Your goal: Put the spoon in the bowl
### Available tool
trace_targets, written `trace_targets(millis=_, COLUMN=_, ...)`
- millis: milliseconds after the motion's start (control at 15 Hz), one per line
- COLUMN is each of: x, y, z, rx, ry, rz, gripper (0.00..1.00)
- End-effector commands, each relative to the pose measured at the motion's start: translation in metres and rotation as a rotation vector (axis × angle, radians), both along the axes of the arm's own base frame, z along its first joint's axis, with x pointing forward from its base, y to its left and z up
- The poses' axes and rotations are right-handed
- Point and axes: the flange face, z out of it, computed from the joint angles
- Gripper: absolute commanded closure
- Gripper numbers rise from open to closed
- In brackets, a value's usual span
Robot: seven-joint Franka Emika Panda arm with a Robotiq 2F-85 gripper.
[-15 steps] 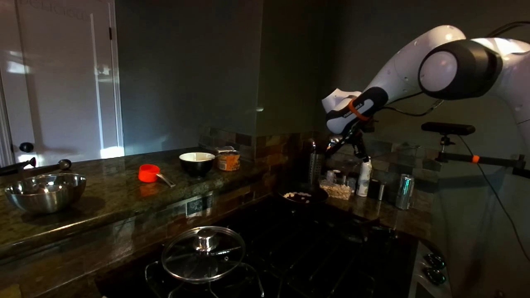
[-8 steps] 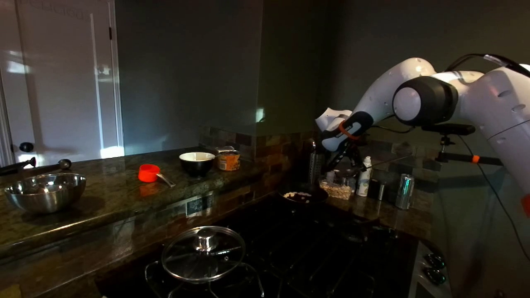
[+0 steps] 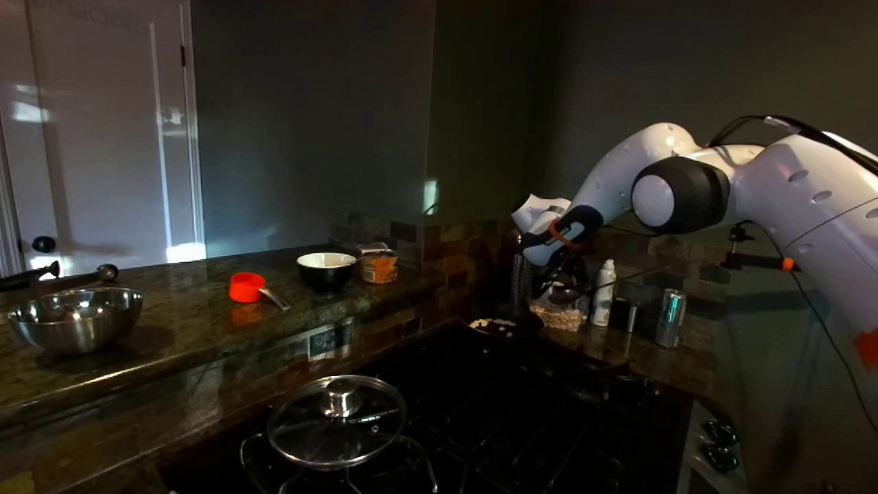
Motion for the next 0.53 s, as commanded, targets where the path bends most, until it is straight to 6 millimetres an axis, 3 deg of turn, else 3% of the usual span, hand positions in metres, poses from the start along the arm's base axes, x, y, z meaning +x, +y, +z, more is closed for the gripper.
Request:
trace_targets(millis=0, x=0.010, y=-0.006, z=-0.010, rx=-0.038, ry=0.007, rz=-0.014, gripper=0.97)
trace_targets(millis=67, x=0.007, y=-0.005, z=-0.004, rx=-0.003, ry=-0.010, rz=-0.022, gripper=0.97)
trace_targets(millis=133, x=0.007, y=-0.002, z=-0.009, rx=-0.007, ry=0.000, rz=-0.001, gripper=0.88)
trace_targets(millis=200, x=0.006, y=-0.003, z=-0.008, rx=-0.007, ry=-0.002, rz=-0.003, gripper=0.88)
trace_targets(millis=267, x=0.006, y=-0.004, z=-0.006, rx=-0.009, ry=-0.005, rz=-0.004, gripper=0.97)
trace_targets(millis=467, x=0.007, y=-0.010, z=-0.015, rx=-0.035, ry=0.021, rz=-0.020, gripper=0.97)
